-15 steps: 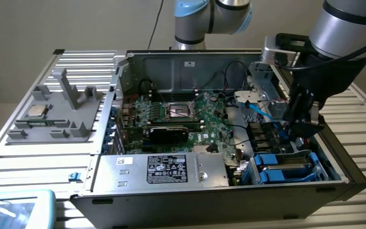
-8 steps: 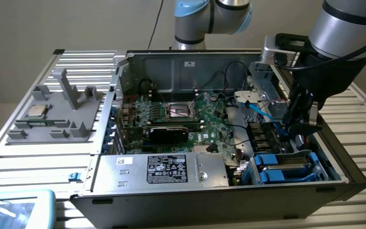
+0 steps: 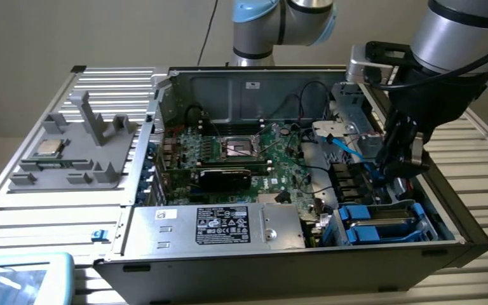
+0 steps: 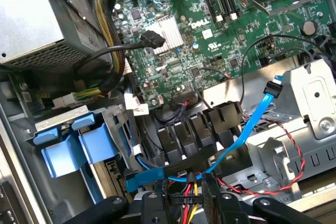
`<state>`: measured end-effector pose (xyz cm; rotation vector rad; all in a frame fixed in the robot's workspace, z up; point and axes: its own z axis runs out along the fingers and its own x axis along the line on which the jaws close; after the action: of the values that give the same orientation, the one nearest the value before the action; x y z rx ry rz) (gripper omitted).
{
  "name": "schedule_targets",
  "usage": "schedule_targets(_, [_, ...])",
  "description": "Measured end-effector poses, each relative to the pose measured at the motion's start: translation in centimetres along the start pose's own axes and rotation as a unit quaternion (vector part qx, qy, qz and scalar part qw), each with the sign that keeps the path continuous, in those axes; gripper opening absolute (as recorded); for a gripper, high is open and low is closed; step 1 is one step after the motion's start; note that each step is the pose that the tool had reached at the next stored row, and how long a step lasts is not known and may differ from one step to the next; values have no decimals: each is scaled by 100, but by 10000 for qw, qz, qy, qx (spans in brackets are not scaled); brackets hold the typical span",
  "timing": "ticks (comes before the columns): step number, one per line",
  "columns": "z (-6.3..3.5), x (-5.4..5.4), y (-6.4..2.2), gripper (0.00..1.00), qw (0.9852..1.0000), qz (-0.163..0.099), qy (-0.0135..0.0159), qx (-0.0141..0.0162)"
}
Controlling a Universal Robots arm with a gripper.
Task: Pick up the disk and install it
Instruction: 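Insert the disk into the insertion slot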
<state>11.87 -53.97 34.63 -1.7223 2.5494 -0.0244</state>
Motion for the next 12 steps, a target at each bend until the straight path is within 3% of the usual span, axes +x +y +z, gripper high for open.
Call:
schedule_targets(5, [-65,-23,63,36,9999,-7,97,47])
schedule_targets(7, [-78,-17,85,36,9999,-11,155,77])
schedule_targets(9, [-80,-11,101,36,9997,-16,217,138])
schedule_targets(12, [-81,-4,119,36,9993,-15,280,233])
